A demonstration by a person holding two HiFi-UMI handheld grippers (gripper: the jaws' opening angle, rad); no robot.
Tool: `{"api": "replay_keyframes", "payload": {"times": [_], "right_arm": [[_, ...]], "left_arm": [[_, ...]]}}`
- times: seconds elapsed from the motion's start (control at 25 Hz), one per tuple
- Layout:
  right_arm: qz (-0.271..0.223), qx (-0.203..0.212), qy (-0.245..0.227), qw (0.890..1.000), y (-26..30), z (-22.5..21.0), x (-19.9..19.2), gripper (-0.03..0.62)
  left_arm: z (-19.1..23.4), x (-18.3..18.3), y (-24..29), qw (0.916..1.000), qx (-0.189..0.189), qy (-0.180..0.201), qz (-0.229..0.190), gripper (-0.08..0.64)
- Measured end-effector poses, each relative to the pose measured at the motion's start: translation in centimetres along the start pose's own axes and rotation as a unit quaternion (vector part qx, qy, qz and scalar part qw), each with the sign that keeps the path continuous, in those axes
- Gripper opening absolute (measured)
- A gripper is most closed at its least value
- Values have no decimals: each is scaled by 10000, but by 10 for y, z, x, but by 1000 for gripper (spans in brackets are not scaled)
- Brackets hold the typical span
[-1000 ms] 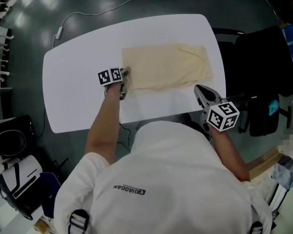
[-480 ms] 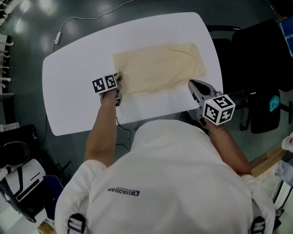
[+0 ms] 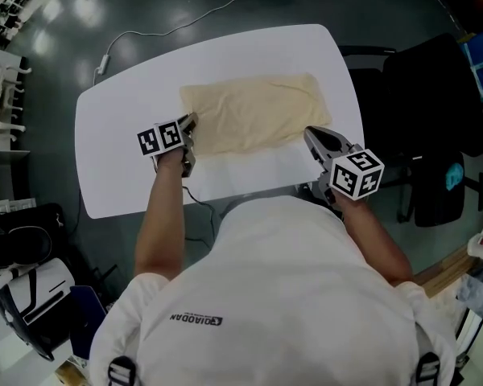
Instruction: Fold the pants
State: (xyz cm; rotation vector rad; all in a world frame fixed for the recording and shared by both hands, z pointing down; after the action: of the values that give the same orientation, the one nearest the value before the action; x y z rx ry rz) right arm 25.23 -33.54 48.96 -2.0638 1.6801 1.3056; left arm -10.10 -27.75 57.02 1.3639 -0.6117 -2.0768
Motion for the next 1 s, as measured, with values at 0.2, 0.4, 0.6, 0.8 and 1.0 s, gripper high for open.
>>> {"api": "replay_keyframes", "payload": {"times": [0.2,0.4,0.6,0.8,1.0], "right_arm": [[-71,157,1,9999,-5,-5,7,17],[-163,238,44,9996,-14,-13,13,17],[-317,209,84,9992,-26,-26,22,17],[-480,160,183,9986,-39,-46,28,17],[-590,133,258,9978,-52,-64,33,17]], "left_arm": [[-51,35,-4,9987,-378,-92,-318,54],[-88,55,-1,9980,-496,50,-383,54],[-125,72,3,9969,-610,240,-431,54],[-165,87,18,9950,-769,502,-387,54],[-197,93,42,9940,-863,616,-280,54]]}}
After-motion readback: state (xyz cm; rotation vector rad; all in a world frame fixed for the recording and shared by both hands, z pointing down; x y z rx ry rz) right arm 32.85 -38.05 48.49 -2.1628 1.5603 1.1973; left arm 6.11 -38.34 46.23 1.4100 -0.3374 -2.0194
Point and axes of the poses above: the fingertips, and each gripper's own axes: y forward along the fingers, z to its left, x out of its top, the point moved 5 cm from there along -y, backward along the fingers, and after that the axes turned 12 degrees about y, right-handed, at the moved point
